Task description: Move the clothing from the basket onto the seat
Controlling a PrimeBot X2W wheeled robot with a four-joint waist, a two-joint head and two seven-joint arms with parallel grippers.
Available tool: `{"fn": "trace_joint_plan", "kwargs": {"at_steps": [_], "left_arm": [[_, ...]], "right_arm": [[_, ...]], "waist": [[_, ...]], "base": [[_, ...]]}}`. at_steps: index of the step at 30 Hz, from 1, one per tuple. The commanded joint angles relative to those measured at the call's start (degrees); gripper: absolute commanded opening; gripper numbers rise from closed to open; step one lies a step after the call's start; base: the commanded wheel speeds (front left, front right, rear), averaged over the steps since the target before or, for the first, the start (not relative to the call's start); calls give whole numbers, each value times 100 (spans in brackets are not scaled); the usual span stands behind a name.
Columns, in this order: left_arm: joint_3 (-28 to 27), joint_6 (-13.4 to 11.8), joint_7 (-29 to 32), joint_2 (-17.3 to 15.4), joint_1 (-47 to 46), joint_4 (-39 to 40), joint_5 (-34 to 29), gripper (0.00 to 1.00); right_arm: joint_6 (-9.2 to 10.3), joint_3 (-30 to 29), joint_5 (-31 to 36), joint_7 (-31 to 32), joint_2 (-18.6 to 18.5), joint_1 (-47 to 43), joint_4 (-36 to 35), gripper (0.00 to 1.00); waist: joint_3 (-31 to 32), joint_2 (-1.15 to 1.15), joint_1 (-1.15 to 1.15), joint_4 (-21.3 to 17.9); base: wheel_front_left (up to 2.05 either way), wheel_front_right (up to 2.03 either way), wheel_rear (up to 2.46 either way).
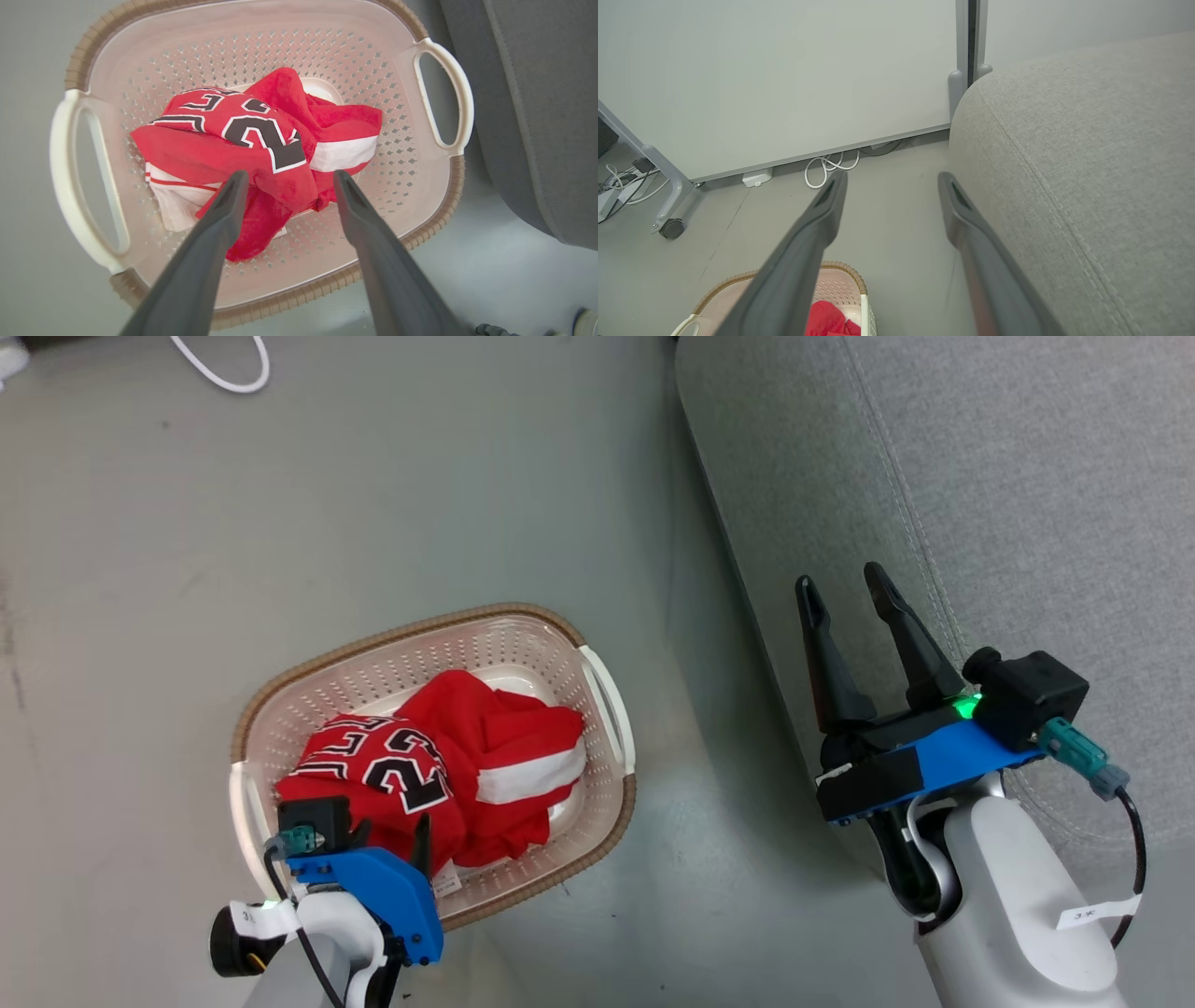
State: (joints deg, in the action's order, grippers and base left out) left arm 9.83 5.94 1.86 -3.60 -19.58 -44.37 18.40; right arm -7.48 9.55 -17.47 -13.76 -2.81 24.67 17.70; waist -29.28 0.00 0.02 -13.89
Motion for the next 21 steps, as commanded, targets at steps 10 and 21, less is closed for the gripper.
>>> {"fn": "trace_joint_plan", "kwargs": {"at_steps": [10,21], "left_arm": [[-491,-670,134,-57,-601,-778,395,100],[-862,-668,-115,-113,-1160,-1235,817,100]], "right_arm": [[-3,272,-316,-135,-15,355,165,100],[-3,368,-504,-147,-15,459,-42,100]], "waist": [[-778,0,-2,-536],[-1218,0,-2,-720]], "base": [[0,0,0],[0,0,0]]}}
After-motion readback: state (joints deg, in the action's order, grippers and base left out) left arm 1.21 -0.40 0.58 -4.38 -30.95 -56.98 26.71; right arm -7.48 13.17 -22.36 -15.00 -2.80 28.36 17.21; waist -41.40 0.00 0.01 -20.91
